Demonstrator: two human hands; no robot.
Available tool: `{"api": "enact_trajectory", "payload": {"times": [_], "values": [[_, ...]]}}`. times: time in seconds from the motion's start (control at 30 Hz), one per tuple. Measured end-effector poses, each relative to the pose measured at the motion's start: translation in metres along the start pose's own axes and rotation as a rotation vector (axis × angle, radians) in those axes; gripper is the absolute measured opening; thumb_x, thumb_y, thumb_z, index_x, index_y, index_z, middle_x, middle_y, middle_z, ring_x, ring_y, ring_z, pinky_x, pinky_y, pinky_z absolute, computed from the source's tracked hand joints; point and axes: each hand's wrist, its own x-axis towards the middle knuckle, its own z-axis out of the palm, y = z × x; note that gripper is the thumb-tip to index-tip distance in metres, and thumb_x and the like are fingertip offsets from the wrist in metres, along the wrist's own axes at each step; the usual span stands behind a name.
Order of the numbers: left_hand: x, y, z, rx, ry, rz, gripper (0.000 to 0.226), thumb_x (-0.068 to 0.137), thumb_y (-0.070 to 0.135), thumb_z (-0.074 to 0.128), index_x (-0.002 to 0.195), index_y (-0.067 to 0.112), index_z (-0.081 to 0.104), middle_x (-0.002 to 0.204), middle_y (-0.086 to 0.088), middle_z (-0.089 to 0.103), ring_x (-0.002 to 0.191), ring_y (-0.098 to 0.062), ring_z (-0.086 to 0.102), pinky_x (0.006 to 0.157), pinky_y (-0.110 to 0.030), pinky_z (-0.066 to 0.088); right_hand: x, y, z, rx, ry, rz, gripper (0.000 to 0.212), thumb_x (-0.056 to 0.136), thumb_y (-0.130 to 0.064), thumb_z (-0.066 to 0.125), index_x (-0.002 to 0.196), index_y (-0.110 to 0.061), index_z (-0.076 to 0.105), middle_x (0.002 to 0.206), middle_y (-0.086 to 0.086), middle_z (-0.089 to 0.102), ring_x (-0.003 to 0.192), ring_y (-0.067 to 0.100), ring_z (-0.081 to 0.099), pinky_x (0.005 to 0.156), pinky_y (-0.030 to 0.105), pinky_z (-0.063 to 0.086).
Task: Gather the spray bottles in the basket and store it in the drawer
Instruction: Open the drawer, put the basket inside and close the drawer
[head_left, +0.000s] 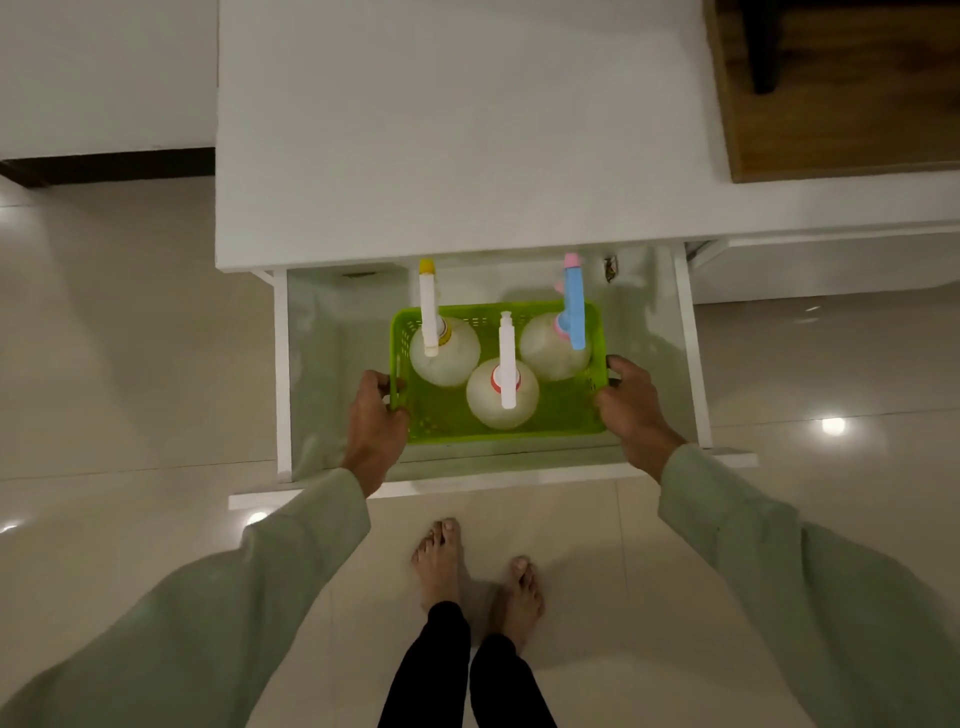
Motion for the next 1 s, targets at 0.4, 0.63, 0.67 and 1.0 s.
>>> {"api": "enact_trajectory", "payload": {"times": [0.4, 0.63, 0.67, 1.0], "values": [[0.06, -0.047, 0.045, -0.093, -0.046, -0.329, 0.031, 0.077, -0.016, 0.065, 0.092, 0.01, 0.058, 0.087, -0.008, 0.066, 0.081, -0.026, 0.059, 0.054, -0.026, 0.049, 0.078, 0.046, 0.053, -0.03, 0.162, 0.174, 0.04, 0.091, -0.006, 0.059, 0.13, -0.015, 0.066, 0.118, 0.022, 0.071, 0.103, 0.038, 0.07, 0.088, 0.044, 0.059], [0.068, -0.07, 0.057, -0.06, -0.042, -0.381, 0.025, 0.08, -0.013, 0.065, 0.096, 0.007, 0.06, 0.097, -0.016, 0.066, 0.08, -0.027, 0.059, 0.05, -0.024, 0.052, 0.088, 0.066, 0.062, -0.07, 0.124, 0.2, 0.042, 0.091, -0.007, 0.063, 0.132, -0.015, 0.066, 0.119, 0.019, 0.072, 0.105, 0.036, 0.069, 0.09, 0.041, 0.058], [0.069, -0.073, 0.057, -0.049, -0.05, -0.387, 0.023, 0.081, -0.012, 0.065, 0.095, 0.006, 0.06, 0.097, -0.018, 0.066, 0.08, -0.028, 0.06, 0.057, -0.029, 0.053, 0.09, 0.068, 0.062, -0.063, 0.119, 0.2, 0.042, 0.09, -0.008, 0.063, 0.132, -0.015, 0.066, 0.117, 0.018, 0.072, 0.103, 0.035, 0.07, 0.087, 0.039, 0.059], [0.072, -0.072, 0.048, 0.048, -0.235, -0.429, 0.044, 0.078, -0.01, 0.068, 0.117, 0.004, 0.053, 0.124, -0.026, 0.062, 0.099, -0.033, 0.06, 0.078, -0.038, 0.054, 0.091, 0.061, 0.053, -0.156, -0.076, 0.197, 0.049, 0.09, -0.002, 0.06, 0.139, -0.009, 0.056, 0.126, 0.021, 0.067, 0.101, 0.035, 0.067, 0.08, 0.038, 0.056]]}}
